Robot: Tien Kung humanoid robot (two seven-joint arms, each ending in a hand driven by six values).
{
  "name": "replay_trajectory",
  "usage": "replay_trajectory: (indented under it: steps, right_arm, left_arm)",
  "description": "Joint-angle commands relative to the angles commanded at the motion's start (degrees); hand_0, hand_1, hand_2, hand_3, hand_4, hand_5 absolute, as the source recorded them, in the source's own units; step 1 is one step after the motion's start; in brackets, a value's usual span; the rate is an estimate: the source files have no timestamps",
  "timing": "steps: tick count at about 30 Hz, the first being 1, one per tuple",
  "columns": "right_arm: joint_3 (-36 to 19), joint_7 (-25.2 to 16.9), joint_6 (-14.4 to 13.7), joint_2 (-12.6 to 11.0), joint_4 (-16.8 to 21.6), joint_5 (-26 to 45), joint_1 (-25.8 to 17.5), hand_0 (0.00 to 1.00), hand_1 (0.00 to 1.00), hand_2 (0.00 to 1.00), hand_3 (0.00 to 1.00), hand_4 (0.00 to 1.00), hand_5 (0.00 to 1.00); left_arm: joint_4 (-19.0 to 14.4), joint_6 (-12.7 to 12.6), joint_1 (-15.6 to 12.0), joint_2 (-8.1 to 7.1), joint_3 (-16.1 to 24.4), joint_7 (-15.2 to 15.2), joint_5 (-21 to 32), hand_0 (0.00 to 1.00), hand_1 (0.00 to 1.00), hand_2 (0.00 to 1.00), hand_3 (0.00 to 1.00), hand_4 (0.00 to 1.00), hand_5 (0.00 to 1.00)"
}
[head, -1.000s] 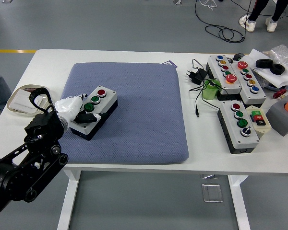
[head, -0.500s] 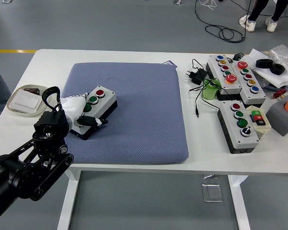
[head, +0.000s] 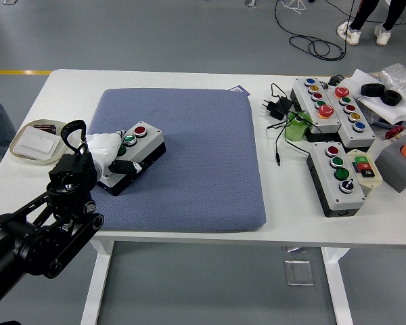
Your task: Pick up the button,place it on the desk,press the button,press the button
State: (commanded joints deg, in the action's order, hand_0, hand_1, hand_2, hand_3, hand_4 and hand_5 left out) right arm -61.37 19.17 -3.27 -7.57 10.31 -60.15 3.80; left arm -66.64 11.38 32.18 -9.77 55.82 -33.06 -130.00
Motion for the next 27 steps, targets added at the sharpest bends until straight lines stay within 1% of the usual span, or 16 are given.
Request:
replay_trajectory:
  steps: [1, 4, 5, 10, 11, 12, 13, 16, 17, 18, 19, 20, 21, 22, 26, 27]
  right_arm:
    - [0.02, 0.0, -0.01, 0.0, 0.0, -0.01, 0.0, 0.743, 0.73, 0.805, 0.645, 0.443, 0.264]
    - [0.08, -0.04, -0.07, -0.02, 0.0, -0.09, -0.03, 0.743, 0.73, 0.805, 0.645, 0.443, 0.264]
    - [0.08, -0.04, -0.08, -0.02, 0.0, -0.13, -0.03, 0.739, 0.728, 0.798, 0.641, 0.442, 0.267]
    - [0.03, -0.03, -0.16, -0.01, 0.0, -0.43, -0.07, 0.739, 0.728, 0.798, 0.641, 0.442, 0.267]
    - [0.03, -0.03, -0.17, -0.01, 0.0, -0.44, -0.08, 0.736, 0.725, 0.796, 0.639, 0.44, 0.262]
    - [0.02, -0.03, -0.18, 0.0, 0.0, -0.45, -0.09, 0.736, 0.725, 0.796, 0.639, 0.44, 0.262]
    - [-0.03, -0.01, -0.17, 0.0, 0.0, -0.56, -0.08, 0.736, 0.725, 0.796, 0.639, 0.44, 0.262]
    - [-0.08, 0.03, -0.17, 0.01, 0.0, -0.77, -0.11, 0.736, 0.725, 0.796, 0.639, 0.44, 0.262]
    - [-0.09, 0.03, -0.17, 0.01, 0.0, -0.79, -0.11, 0.736, 0.721, 0.796, 0.638, 0.44, 0.26]
    - [-0.06, 0.02, -0.16, 0.0, 0.0, -0.82, -0.08, 0.736, 0.721, 0.796, 0.638, 0.44, 0.26]
    - [-0.04, 0.02, -0.15, 0.0, 0.0, -0.84, -0.06, 0.736, 0.721, 0.796, 0.638, 0.44, 0.26]
    - [-0.06, 0.03, -0.16, 0.01, 0.0, -0.89, -0.03, 0.736, 0.721, 0.796, 0.638, 0.44, 0.26]
    - [-0.06, 0.03, -0.16, 0.02, 0.0, -0.9, -0.02, 0.736, 0.721, 0.796, 0.638, 0.44, 0.26]
    - [0.05, 0.03, -0.15, 0.02, 0.0, -0.8, 0.0, 0.736, 0.721, 0.796, 0.638, 0.44, 0.26]
    - [0.29, 0.07, -0.17, 0.04, 0.0, -0.59, 0.13, 0.735, 0.722, 0.796, 0.637, 0.439, 0.26]
    - [0.3, 0.08, -0.17, 0.04, 0.0, -0.58, 0.14, 0.735, 0.722, 0.796, 0.637, 0.439, 0.26]
  left_arm:
    - [0.03, -0.06, 0.01, -0.04, -0.03, 0.08, 0.0, 0.263, 0.237, 0.246, 0.416, 0.542, 0.002]
    - [-0.23, -0.37, -0.02, -0.44, -0.33, 1.6, 0.0, 0.263, 0.237, 0.246, 0.416, 0.542, 0.002]
    - [-0.25, -0.4, -0.01, -0.52, -0.41, 1.9, 0.0, 0.184, 0.13, 0.136, 0.286, 0.399, 0.002]
    - [-0.22, -0.91, 0.34, -1.62, -1.95, 5.81, 0.0, 0.184, 0.13, 0.136, 0.286, 0.399, 0.002]
    - [-0.23, -1.02, 0.43, -1.85, -2.27, 6.38, 0.0, 0.201, 0.106, 0.092, 0.212, 0.33, 0.002]
    - [-0.24, -1.06, 0.47, -1.93, -2.4, 6.59, 0.0, 0.201, 0.106, 0.092, 0.212, 0.33, 0.002]
    - [-0.24, -1.76, 0.69, -2.35, -2.91, 7.82, 0.0, 0.201, 0.106, 0.092, 0.212, 0.33, 0.002]
    - [0.0, -5.04, 1.96, -4.04, -4.67, 13.04, 0.0, 0.201, 0.106, 0.092, 0.212, 0.33, 0.002]
    - [0.06, -5.62, 2.16, -4.27, -4.88, 14.28, 0.0, 0.209, 0.095, 0.087, 0.207, 0.32, 0.002]
    - [0.21, -6.87, 2.83, -4.95, -5.59, 15.72, 0.0, 0.209, 0.095, 0.087, 0.207, 0.32, 0.002]
    - [0.28, -7.9, 3.13, -5.25, -5.91, 17.27, 0.0, 0.209, 0.095, 0.087, 0.207, 0.32, 0.002]
    - [0.37, -9.43, 3.99, -6.04, -6.65, 19.47, 0.0, 0.209, 0.095, 0.087, 0.207, 0.32, 0.002]
    - [0.39, -10.13, 4.26, -6.29, -6.88, 20.98, 0.0, 0.209, 0.095, 0.087, 0.207, 0.32, 0.002]
    - [0.76, -11.61, 5.12, -7.0, -7.56, 22.97, 0.0, 0.209, 0.095, 0.087, 0.207, 0.32, 0.002]
    - [2.65, -15.61, 7.3, -8.38, -9.25, 31.63, 0.0, 0.217, 0.103, 0.094, 0.207, 0.311, 0.002]
    - [2.88, -15.96, 7.52, -8.5, -9.42, 33.7, 0.0, 0.217, 0.103, 0.094, 0.207, 0.311, 0.002]
